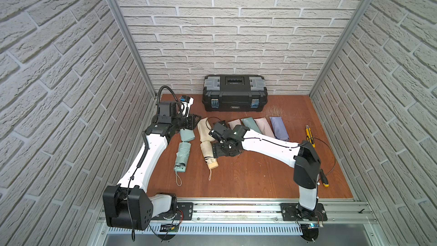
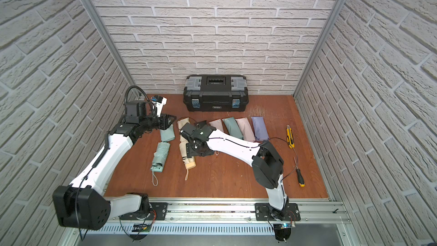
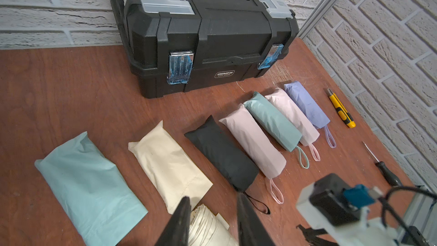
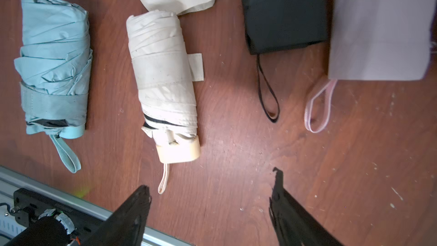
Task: Take umbrellas out of sleeves
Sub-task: Adjust the umbrella at the center of the board.
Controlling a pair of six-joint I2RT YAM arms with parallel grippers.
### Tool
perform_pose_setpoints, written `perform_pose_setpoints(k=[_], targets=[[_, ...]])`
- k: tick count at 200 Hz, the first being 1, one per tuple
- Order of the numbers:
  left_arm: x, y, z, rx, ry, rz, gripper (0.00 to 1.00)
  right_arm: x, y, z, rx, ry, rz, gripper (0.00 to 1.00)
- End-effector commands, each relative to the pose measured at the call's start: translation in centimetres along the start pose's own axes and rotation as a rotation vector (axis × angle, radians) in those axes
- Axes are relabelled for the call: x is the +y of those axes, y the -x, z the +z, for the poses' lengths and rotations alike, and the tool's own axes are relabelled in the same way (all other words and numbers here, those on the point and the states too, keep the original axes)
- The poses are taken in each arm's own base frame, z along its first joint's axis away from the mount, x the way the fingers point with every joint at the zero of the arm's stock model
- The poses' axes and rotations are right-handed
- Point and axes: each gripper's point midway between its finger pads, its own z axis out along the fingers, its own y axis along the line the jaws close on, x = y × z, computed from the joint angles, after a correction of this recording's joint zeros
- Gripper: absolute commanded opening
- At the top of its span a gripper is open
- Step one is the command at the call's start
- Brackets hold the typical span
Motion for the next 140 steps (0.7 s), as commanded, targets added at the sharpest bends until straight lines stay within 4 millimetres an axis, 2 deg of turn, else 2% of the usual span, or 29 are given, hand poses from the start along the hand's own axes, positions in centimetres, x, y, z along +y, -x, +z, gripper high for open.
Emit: perform_pose_setpoints(k=[1, 18, 21, 25, 37, 53, 63, 125, 140], targets=[[-0.1, 0.9, -0.6, -0.053, 0.008, 0.016, 0.33, 0.4, 0.9, 0.6, -0.056, -0.002, -0.001, 0.79], [0.1, 0.9, -0.7, -0.049, 0.019, 0.007, 0.31, 0.7, 1.4, 0.9, -0.061, -0.049, -0.040, 0.69], [0.1, 0.8, -0.7, -0.047, 0.022, 0.007, 0.31, 0.5, 1.1, 2.0, -0.042, -0.080, -0.049, 0.67], [0.1, 0.8, -0.7, -0.046, 0.027, 0.008, 0.31, 0.5, 1.1, 2.3, -0.038, -0.101, -0.056, 0.64], [0.4, 0.7, -0.7, -0.042, 0.041, 0.011, 0.30, 0.3, 1.2, 3.2, -0.036, -0.144, -0.069, 0.45], [0.6, 0.6, -0.7, -0.046, 0.055, 0.009, 0.28, 0.3, 1.1, 4.4, -0.032, -0.169, -0.068, 0.38], [0.5, 0.6, -0.6, -0.045, 0.049, 0.001, 0.28, 0.5, 1.0, 5.2, -0.024, -0.172, -0.074, 0.29], [0.3, 0.7, -0.4, -0.039, 0.039, -0.005, 0.27, 1.5, 1.1, 8.5, 0.007, -0.184, -0.116, 0.29], [0.6, 0.6, -0.3, -0.031, 0.044, -0.010, 0.27, 1.7, 0.7, 9.1, 0.023, -0.172, -0.122, 0.32]])
